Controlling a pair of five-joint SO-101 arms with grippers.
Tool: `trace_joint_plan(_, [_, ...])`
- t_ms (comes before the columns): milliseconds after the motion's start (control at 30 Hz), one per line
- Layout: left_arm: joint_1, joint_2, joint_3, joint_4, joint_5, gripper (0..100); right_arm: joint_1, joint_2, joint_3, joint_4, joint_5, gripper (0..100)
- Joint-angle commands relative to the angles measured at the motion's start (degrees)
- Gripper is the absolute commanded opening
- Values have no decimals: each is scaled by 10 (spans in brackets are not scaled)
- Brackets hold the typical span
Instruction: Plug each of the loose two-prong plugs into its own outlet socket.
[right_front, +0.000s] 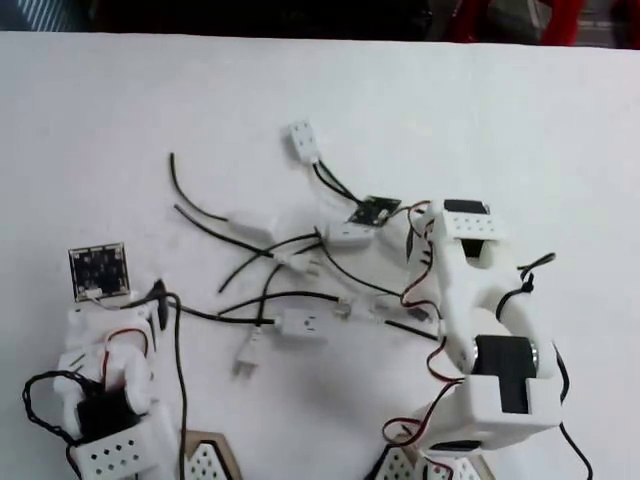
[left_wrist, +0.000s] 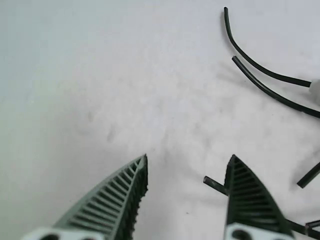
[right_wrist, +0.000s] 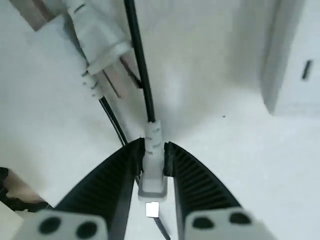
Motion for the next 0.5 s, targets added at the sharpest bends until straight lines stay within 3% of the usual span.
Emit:
trace_joint_plan(0, [-4,-6,-6,-13,4,256,-17,5,-9,11,0,49])
trace_joint_plan(100, [-4,-6,-6,-12,4,256,-18,19,-12,16,0,101])
trace_joint_plan(467, [-4,-6,-6,-12,4,256,-14,22,-12,16,4,76])
